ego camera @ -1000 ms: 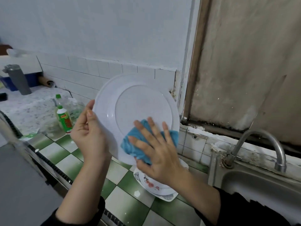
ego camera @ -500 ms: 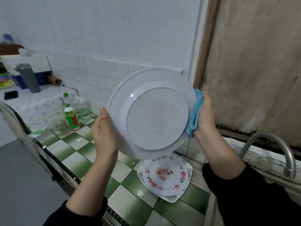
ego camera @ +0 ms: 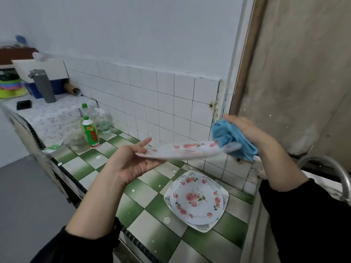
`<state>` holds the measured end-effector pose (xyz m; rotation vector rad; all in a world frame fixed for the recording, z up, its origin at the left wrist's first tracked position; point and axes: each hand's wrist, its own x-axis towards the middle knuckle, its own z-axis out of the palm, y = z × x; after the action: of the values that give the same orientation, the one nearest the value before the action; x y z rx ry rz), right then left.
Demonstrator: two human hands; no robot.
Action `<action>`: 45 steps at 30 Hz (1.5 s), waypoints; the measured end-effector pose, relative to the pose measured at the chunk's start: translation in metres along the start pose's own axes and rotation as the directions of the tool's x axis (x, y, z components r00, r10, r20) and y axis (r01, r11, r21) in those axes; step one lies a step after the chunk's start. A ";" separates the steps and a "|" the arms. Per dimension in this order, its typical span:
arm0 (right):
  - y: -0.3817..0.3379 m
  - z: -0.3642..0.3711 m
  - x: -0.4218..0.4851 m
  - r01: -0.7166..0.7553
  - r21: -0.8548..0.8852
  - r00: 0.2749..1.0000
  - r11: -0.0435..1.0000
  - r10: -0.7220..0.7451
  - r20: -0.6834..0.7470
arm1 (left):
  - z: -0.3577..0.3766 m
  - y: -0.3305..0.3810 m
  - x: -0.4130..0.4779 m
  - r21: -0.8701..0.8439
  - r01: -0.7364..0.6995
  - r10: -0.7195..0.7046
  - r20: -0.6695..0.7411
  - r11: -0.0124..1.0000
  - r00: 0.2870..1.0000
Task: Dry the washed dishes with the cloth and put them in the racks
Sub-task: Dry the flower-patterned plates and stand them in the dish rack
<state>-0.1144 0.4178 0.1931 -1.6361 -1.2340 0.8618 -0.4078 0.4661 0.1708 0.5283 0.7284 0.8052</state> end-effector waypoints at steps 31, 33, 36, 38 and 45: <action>0.022 0.151 0.002 0.686 -0.486 0.645 0.542 -0.761 0.063 | 0.006 -0.029 -0.018 0.444 -0.741 0.793 0.103 0.504 0.601; 0.020 0.131 0.024 0.501 -0.465 0.754 0.730 -0.632 -0.181 | 0.005 -0.032 -0.022 0.443 -0.744 0.793 0.111 0.500 0.600; 0.001 0.133 0.034 0.467 -0.322 0.734 0.824 -0.564 -0.378 | 0.015 -0.042 -0.024 0.458 -0.757 0.793 0.162 0.466 0.587; -0.009 0.154 0.015 0.590 -0.278 0.707 0.758 -0.652 -0.274 | 0.021 -0.043 -0.024 0.454 -0.760 0.796 0.163 0.464 0.583; 0.060 0.161 -0.018 0.723 -0.530 0.587 0.442 -0.798 0.135 | -0.006 -0.020 -0.032 0.344 -0.795 0.853 -0.033 0.499 0.521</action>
<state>-0.2432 0.4323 0.0784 -1.2276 -2.0001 -0.2234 -0.4182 0.4302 0.1660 1.1315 0.7696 1.7142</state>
